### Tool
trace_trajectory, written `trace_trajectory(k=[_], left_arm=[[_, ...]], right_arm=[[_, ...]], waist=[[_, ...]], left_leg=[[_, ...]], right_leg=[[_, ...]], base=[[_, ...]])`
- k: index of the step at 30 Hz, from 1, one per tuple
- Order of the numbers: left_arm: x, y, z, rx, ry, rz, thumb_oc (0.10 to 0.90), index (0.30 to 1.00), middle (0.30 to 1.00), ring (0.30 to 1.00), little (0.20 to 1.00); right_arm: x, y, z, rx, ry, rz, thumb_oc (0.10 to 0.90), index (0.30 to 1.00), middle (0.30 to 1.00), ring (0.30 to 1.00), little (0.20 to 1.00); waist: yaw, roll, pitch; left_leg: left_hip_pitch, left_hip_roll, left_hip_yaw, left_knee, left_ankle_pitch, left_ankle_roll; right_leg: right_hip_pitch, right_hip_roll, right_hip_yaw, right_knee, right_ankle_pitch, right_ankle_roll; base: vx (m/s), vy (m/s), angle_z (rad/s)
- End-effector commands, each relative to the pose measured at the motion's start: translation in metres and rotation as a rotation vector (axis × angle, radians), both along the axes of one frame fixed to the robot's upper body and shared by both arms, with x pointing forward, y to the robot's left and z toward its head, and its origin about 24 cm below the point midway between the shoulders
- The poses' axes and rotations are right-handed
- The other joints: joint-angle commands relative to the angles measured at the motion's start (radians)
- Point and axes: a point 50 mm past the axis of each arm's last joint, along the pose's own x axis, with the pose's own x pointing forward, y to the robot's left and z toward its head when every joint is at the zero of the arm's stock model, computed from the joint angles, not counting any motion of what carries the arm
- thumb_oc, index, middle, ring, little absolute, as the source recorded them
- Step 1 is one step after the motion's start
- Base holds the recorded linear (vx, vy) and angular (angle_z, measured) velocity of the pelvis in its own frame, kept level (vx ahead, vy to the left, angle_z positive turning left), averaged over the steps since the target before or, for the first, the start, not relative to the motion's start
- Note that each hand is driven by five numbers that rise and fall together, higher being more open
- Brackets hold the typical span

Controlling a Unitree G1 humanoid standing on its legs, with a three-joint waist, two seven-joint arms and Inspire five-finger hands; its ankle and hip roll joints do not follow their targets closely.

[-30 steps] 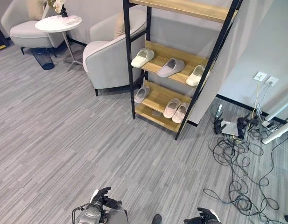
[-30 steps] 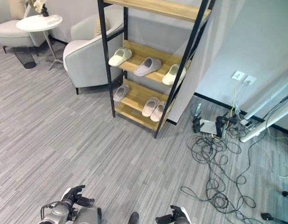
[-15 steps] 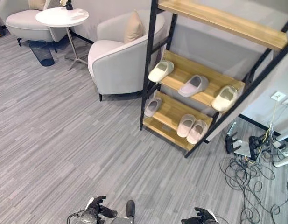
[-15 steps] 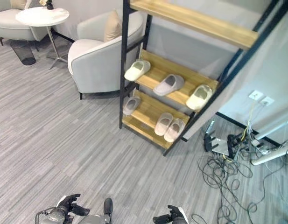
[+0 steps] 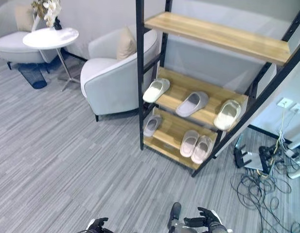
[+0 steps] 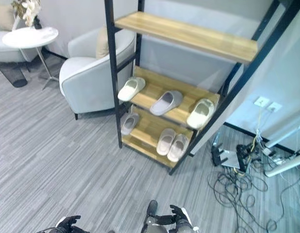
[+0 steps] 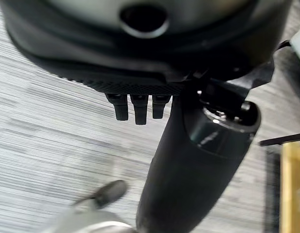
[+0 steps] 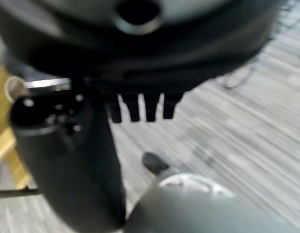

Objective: Arrange the slippers neatly on the shoe rack.

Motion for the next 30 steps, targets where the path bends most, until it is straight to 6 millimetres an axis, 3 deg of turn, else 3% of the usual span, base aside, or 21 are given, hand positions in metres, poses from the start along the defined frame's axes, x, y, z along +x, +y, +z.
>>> trace_trajectory(k=[1, 2, 5, 6, 10, 11, 12, 14, 15, 17, 18, 22, 24, 30], left_arm=[[0.037, -0.008, 0.008, -0.019, -0.1, -0.058, 0.8, 0.9, 0.9, 0.9, 0.9], [0.04, -0.01, 0.009, -0.023, -0.108, -0.065, 0.8, 0.9, 0.9, 0.9, 0.9], [0.044, -0.012, 0.01, -0.026, -0.117, -0.075, 0.8, 0.9, 0.9, 0.9, 0.9], [0.049, -0.015, 0.011, -0.03, -0.133, -0.078, 0.8, 0.9, 0.9, 0.9, 0.9], [0.049, -0.017, 0.011, -0.035, -0.133, -0.078, 0.8, 0.9, 0.9, 0.9, 0.9], [0.048, -0.017, 0.01, -0.032, -0.125, -0.085, 0.8, 0.9, 0.9, 0.9, 0.9], [0.049, -0.018, 0.01, -0.032, -0.125, -0.094, 0.8, 0.9, 0.9, 0.9, 0.9], [0.05, -0.019, 0.011, -0.035, -0.135, -0.094, 0.8, 0.9, 0.9, 0.9, 0.9], [0.05, -0.019, 0.011, -0.035, -0.135, -0.095, 0.8, 0.9, 0.9, 0.9, 0.9], [0.051, -0.018, 0.011, -0.032, -0.144, -0.086, 0.8, 0.9, 0.9, 0.9, 0.9], [0.048, -0.018, 0.01, -0.035, -0.131, -0.079, 0.8, 0.9, 0.9, 0.9, 0.9], [0.042, -0.017, 0.008, -0.029, -0.103, -0.098, 0.8, 0.9, 0.9, 0.9, 0.9], [0.043, -0.014, 0.009, -0.017, -0.1, -0.129, 0.8, 0.9, 0.9, 0.9, 0.9], [0.048, -0.007, 0.012, 0.001, -0.113, -0.143, 0.8, 0.9, 0.9, 0.9, 0.9]], right_arm=[[0.007, -0.029, 0.008, -0.085, -0.018, -0.022, 0.8, 0.9, 0.9, 0.9, 0.9], [0.009, -0.029, 0.009, -0.085, -0.025, -0.023, 0.8, 0.9, 0.9, 0.9, 0.9], [0.012, -0.03, 0.01, -0.088, -0.035, -0.021, 0.8, 0.9, 0.9, 0.9, 0.9], [0.016, -0.031, 0.012, -0.095, -0.044, -0.016, 0.8, 0.9, 0.9, 0.9, 0.9], [0.016, -0.033, 0.012, -0.098, -0.05, -0.032, 0.8, 0.9, 0.9, 0.9, 0.9], [0.015, -0.034, 0.012, -0.103, -0.048, -0.032, 0.8, 0.9, 0.9, 0.9, 0.9], [0.013, -0.035, 0.012, -0.104, -0.046, -0.035, 0.8, 0.9, 0.9, 0.9, 0.9], [0.013, -0.036, 0.012, -0.104, -0.049, -0.044, 0.8, 0.9, 0.9, 0.9, 0.9], [0.013, -0.036, 0.012, -0.104, -0.049, -0.044, 0.8, 0.9, 0.9, 0.9, 0.9], [0.013, -0.035, 0.012, -0.101, -0.049, -0.048, 0.8, 0.9, 0.9, 0.9, 0.9], [0.011, -0.035, 0.011, -0.102, -0.039, -0.038, 0.8, 0.9, 0.9, 0.9, 0.9], [0.007, -0.032, 0.009, -0.097, -0.016, -0.027, 0.8, 0.9, 0.9, 0.9, 0.9], [0.009, -0.028, 0.008, -0.079, -0.017, -0.016, 0.8, 0.9, 0.9, 0.9, 0.9], [0.021, -0.019, 0.01, -0.054, -0.052, 0.012, 0.8, 0.9, 0.9, 0.9, 0.9]], waist=[[0.016, 0.022, 0.038], [0.014, 0.014, 0.042], [0.019, 0.008, 0.055], [0.031, 0.0, 0.071], [0.047, -0.011, 0.074], [0.046, -0.004, 0.07], [0.048, 0.009, 0.066], [0.06, 0.019, 0.07], [0.059, 0.019, 0.072], [0.07, 0.028, 0.076], [0.069, 0.038, 0.061], [0.064, 0.039, 0.038], [0.06, 0.04, 0.025], [0.058, 0.051, 0.039]], left_leg=[[-0.125, 0.033, -0.04, 0.22, -0.028, -0.069], [-0.172, 0.04, -0.031, 0.306, -0.008, -0.078], [-0.23, 0.054, -0.022, 0.405, 0.021, -0.089], [-0.306, 0.076, -0.008, 0.518, 0.054, -0.092], [-0.359, 0.096, 0.012, 0.434, 0.025, -0.075], [-0.352, 0.105, 0.003, 0.322, 0.056, -0.084], [-0.375, 0.122, -0.015, 0.227, 0.128, -0.104], [-0.401, 0.127, -0.062, 0.169, 0.185, -0.118], [-0.398, 0.126, -0.062, 0.167, 0.186, -0.118], [-0.416, 0.112, -0.124, 0.145, 0.209, -0.126], [-0.378, 0.105, -0.151, 0.096, 0.202, -0.124], [-0.33, 0.093, -0.135, 0.072, 0.189, -0.11], [-0.298, 0.069, -0.106, 0.056, 0.17, -0.086], [-0.269, 0.042, -0.062, 0.046, 0.143, -0.049]], right_leg=[[0.085, 0.055, 0.021, -0.055, -0.03, 0.051], [0.096, 0.05, 0.018, -0.064, -0.035, 0.044], [0.115, 0.049, 0.016, -0.072, -0.043, 0.032], [0.144, 0.052, 0.007, -0.089, -0.061, 0.013], [0.189, 0.054, 0.013, -0.107, -0.092, 0.018], [0.202, 0.061, 0.017, -0.105, -0.108, 0.021], [0.22, 0.076, 0.026, -0.108, -0.125, 0.022], [0.241, 0.087, 0.046, -0.105, -0.143, 0.018], [0.243, 0.087, 0.045, -0.104, -0.144, 0.018], [0.258, 0.095, 0.072, -0.095, -0.157, 0.015], [0.262, 0.095, 0.089, -0.085, -0.164, 0.022], [0.262, 0.071, 0.105, -0.066, -0.164, 0.037], [0.24, 0.033, 0.13, -0.028, -0.159, 0.061], [0.154, -0.009, 0.142, 0.099, -0.14, 0.086]], base=[[0.2, -0.133, 0.16], [0.1, -0.095, 0.15], [0.03, -0.069, 0.12], [0.14, -0.064, -0.22], [0.19, 0.024, -0.21], [0.24, 0.181, -0.12], [0.31, 0.239, -0.11], [0.2, 0.172, -0.05], [0.11, 0.106, -0.13], [0.15, 0.18, -0.49], [0.23, 0.291, -0.63], [0.13, 0.218, -0.28], [0.13, 0.359, -0.27], [0.01, 0.221, -0.37]])
